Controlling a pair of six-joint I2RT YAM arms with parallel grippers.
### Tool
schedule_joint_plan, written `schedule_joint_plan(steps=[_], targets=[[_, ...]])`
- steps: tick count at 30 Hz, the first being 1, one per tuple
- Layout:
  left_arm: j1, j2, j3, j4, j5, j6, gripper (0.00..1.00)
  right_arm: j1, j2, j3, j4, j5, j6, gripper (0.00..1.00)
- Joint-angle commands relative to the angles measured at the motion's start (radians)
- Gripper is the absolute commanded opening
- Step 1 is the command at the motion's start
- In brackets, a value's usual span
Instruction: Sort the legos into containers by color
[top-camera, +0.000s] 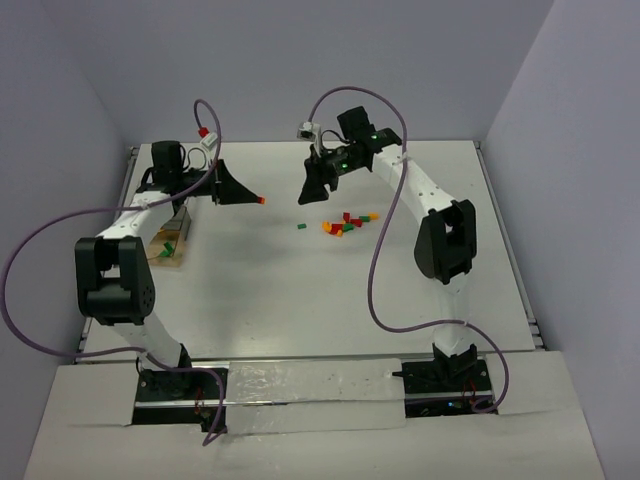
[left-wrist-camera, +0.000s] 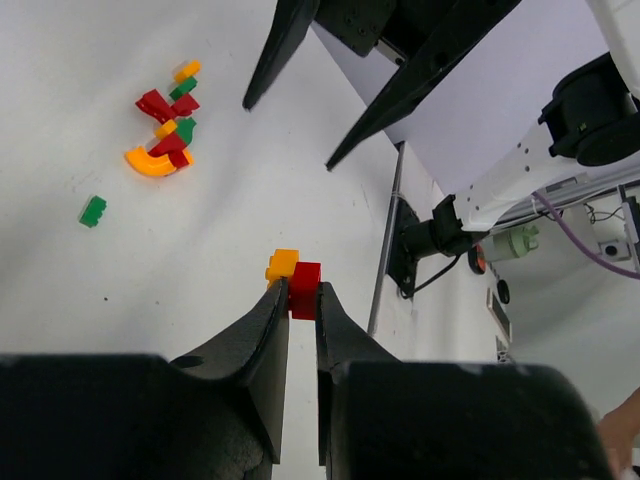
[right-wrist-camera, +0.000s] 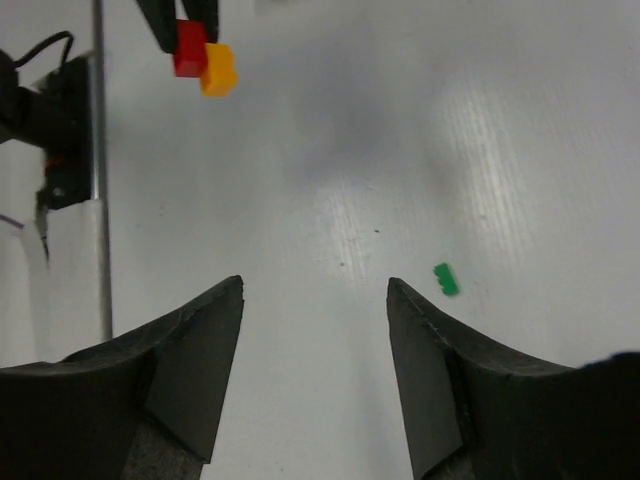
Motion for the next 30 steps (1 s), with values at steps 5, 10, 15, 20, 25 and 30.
schedule_joint_plan(steps=[5, 10, 15, 20, 25, 30], targets=[[-0.049, -0.087, 0.01, 0.063, 0.037, 0.117, 0.0, 0.025, -0.038, 0.02, 0.006, -0.216, 0.102, 0.53], [-0.081, -0.109, -0.008, 0.114, 0.026, 0.103, 0.0, 0.031, -0.036, 0.017, 0.085, -0.266, 0.204, 0.53], [-0.103, -0.107, -0.004, 0.144, 0.032, 0.064, 0.0, 0.039, -0.029, 0.017, 0.119, -0.296, 0.242, 0.53], [-0.112, -0.097, 0.006, 0.151, 0.041, 0.036, 0.0, 0.046, -0.04, 0.016, 0.137, -0.307, 0.25, 0.54], [-0.123, -0.089, 0.015, 0.176, 0.051, -0.002, 0.0, 0.052, -0.041, 0.019, 0.137, -0.306, 0.245, 0.53], [-0.129, -0.081, 0.018, 0.204, 0.055, -0.035, 0.0, 0.057, -0.038, 0.025, 0.138, -0.301, 0.243, 0.51]])
